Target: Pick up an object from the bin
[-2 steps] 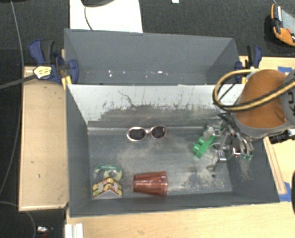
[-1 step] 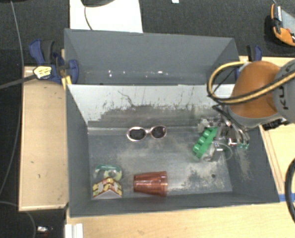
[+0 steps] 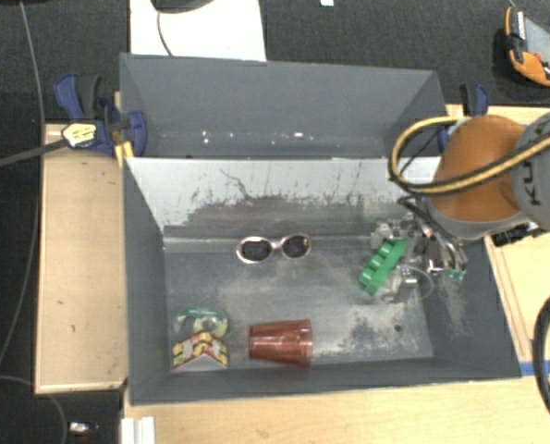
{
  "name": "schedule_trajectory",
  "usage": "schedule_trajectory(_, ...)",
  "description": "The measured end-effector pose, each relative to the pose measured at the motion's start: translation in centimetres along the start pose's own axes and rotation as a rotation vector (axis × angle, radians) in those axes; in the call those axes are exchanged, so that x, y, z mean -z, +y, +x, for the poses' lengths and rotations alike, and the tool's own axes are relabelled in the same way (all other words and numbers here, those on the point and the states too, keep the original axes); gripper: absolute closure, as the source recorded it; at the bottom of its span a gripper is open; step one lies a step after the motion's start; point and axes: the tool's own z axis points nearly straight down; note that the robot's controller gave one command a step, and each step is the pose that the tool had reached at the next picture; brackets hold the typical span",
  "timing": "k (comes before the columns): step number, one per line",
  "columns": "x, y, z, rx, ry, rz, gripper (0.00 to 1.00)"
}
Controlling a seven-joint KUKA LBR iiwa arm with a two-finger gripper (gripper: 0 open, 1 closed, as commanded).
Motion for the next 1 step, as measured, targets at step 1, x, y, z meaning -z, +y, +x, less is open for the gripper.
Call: schedule_trajectory(1,2.06,-1.06,-0.41,0.018,-0.004,0.001,0.00)
